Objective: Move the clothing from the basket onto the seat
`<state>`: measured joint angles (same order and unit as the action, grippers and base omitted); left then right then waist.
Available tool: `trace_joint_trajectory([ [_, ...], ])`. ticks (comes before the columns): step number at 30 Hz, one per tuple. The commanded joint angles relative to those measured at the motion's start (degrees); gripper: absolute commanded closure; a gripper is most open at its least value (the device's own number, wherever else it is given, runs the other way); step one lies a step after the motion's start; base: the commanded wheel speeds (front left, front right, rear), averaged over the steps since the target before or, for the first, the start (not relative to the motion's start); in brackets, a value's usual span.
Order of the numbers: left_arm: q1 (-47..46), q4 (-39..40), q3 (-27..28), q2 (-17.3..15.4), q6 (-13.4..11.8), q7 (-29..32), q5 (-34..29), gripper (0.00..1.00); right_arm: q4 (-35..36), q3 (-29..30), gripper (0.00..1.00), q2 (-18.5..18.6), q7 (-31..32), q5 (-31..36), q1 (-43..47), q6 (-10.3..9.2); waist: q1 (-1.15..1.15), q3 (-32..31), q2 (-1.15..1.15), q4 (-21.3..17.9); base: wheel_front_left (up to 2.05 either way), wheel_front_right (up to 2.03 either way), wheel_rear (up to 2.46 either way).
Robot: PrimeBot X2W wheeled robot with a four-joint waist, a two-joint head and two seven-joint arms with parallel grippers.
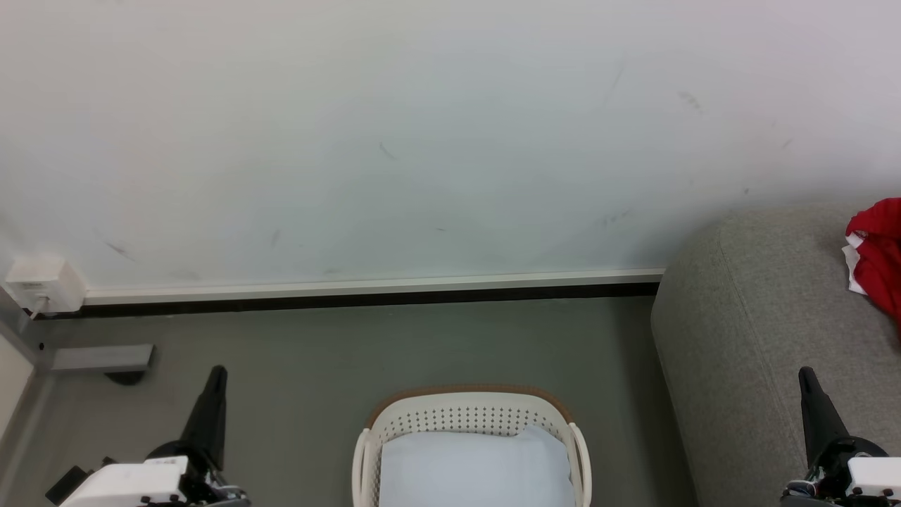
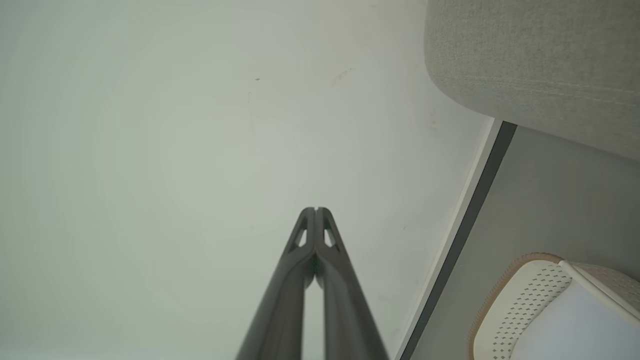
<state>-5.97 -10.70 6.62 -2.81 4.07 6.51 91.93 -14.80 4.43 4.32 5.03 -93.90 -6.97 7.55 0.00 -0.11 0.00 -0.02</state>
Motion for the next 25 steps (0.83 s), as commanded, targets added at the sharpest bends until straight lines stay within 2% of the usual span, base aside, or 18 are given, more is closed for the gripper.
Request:
trace_joint_trajectory([
  [1,-0.4,0.1,0.2,-0.1,0.3,0.2,0.8,1.00,0.3,0.0,1.00,0.5,-0.2,-0.8,-0.3,-0.12,0.00,0.0,0.00,0.0,0.00,0.00,0.00],
  [25,-0.3,0.1,0.2,-0.1,0.3,0.2,0.8,1.00,0.3,-0.6,1.00,0.8,-0.6,-1.2,-0.3,-0.12,0.00,0.0,0.00,0.0,0.00,0.00,0.00],
])
